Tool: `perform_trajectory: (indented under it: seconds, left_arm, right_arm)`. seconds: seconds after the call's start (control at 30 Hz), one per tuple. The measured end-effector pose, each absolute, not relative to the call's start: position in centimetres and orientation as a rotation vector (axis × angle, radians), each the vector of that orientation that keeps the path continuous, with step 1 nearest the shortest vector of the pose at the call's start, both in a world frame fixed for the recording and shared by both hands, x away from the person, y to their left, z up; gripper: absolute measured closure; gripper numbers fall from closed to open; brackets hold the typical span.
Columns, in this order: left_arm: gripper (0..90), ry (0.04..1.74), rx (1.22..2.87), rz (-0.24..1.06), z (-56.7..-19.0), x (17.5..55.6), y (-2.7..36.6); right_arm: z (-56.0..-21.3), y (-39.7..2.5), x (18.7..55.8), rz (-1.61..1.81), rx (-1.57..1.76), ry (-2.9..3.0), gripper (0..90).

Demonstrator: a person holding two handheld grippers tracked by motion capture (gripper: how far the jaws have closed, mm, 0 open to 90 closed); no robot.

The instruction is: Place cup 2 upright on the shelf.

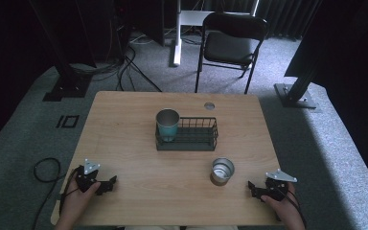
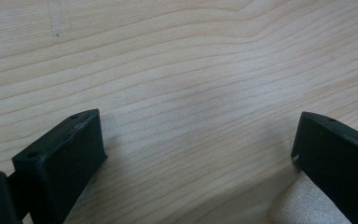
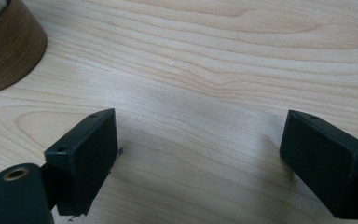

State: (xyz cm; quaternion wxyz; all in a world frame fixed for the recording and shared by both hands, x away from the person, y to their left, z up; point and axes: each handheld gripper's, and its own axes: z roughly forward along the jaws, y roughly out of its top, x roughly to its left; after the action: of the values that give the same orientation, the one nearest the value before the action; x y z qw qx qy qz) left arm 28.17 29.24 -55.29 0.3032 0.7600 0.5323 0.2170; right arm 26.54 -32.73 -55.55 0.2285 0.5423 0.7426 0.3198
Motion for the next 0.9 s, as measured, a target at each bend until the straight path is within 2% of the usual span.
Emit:
perform_trajectory:
  seconds: [0.7,0.77,0.9]
  left_arm:
    - [2.9,1.41,2.016,0.575,-55.3,28.2,29.2]
    - [2.9,1.41,2.015,0.576,-55.3,28.2,29.2]
    - [2.8,1.41,2.015,0.575,-55.3,28.2,29.2]
  right_arm:
    - [-53.6,-31.9,25.5,1.023,1.311,2.07,10.9]
    - [-53.6,-31.6,25.5,1.039,1.286,2.088,15.2]
    - [-53.5,-31.1,25.5,1.088,1.263,2.108,15.2]
